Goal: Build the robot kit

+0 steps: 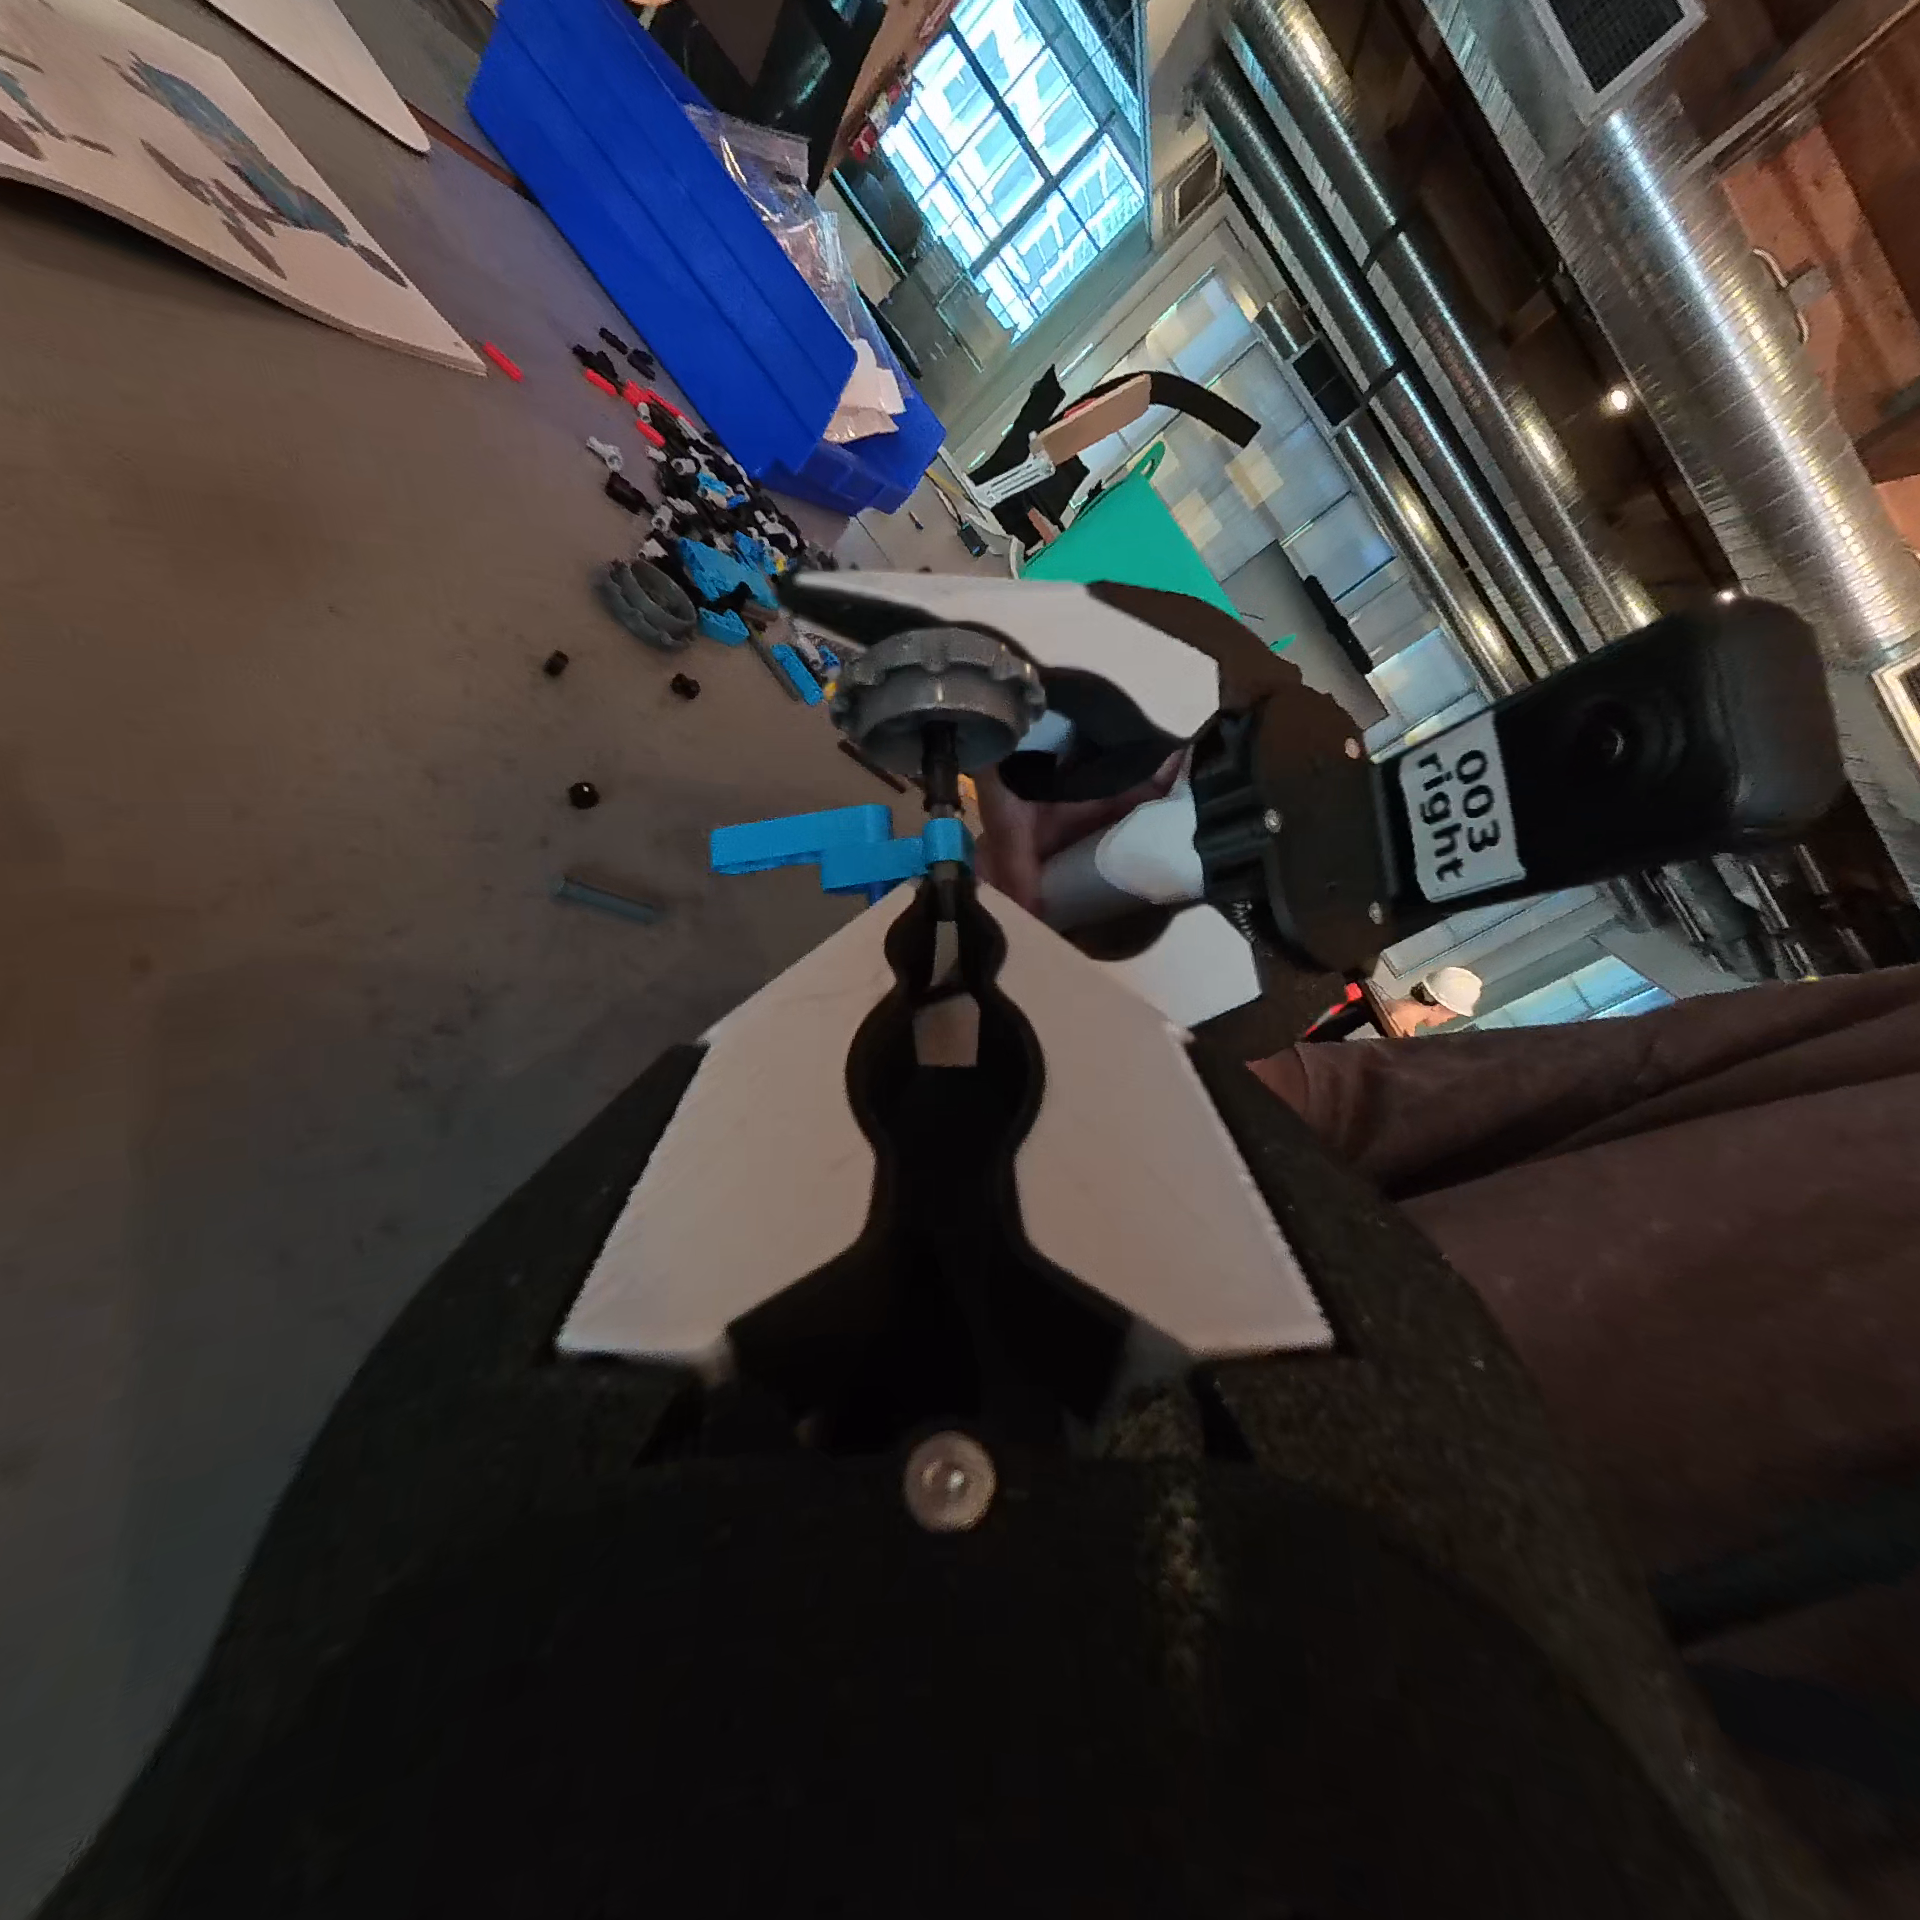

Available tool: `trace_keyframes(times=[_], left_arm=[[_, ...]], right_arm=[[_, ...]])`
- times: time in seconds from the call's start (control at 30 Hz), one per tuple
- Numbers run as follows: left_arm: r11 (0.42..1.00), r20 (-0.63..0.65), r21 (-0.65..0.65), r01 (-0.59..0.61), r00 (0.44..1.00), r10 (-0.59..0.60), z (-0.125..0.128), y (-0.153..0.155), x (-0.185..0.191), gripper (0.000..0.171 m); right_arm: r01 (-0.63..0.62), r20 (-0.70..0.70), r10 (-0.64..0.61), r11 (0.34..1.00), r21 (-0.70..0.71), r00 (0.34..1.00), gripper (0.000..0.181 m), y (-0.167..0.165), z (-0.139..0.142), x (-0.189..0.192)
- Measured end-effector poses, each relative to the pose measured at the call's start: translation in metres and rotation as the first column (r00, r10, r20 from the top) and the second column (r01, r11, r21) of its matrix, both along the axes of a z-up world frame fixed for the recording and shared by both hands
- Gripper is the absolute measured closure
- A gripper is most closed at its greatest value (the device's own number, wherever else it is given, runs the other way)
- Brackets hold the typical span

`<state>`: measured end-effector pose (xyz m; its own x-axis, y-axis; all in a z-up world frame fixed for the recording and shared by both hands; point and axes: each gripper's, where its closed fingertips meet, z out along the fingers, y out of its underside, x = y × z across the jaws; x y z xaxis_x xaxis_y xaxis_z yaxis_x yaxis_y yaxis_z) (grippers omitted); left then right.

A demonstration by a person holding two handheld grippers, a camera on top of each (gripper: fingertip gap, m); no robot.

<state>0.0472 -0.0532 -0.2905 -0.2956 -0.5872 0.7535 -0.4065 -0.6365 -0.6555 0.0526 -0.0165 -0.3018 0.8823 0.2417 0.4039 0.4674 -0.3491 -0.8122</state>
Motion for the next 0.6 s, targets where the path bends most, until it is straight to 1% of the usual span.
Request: trace_keyframes(times=[0.07,0.1,0.17,0.27,0.4,0.6], left_arm=[[1.000,-0.003,-0.005,0.009,1.000,-0.009,0.000,-0.003,0.000,0.169],[1.000,-0.008,-0.015,0.012,1.000,-0.012,0.000,-0.003,0.000,0.169],[0.998,-0.020,-0.051,0.021,1.000,-0.022,-0.001,-0.003,0.000,0.169],[0.994,-0.032,-0.087,0.070,0.997,-0.073,-0.002,-0.007,-0.001,0.169],[0.979,-0.068,-0.149,0.138,0.987,-0.149,-0.007,-0.012,-0.002,0.170],[0.974,-0.093,-0.150,0.172,0.978,-0.187,-0.011,-0.016,-0.003,0.170]], right_arm=[[0.012,-0.004,-0.012,1.000,-0.014,1.000,0.111,0.002,-0.004,0.002],[0.006,-0.009,-0.006,1.000,-0.001,1.000,0.113,0.002,-0.002,0.002],[0.005,-0.002,-0.005,1.000,-0.020,1.000,0.115,0.002,-0.004,0.002],[-0.033,0.059,0.033,0.999,-0.011,0.998,0.120,-0.001,-0.003,0.001],[-0.085,0.044,0.087,0.995,-0.043,0.995,0.126,-0.006,-0.010,-0.002],[-0.148,0.065,0.154,0.985,-0.087,0.986,0.126,-0.008,-0.016,-0.005]])
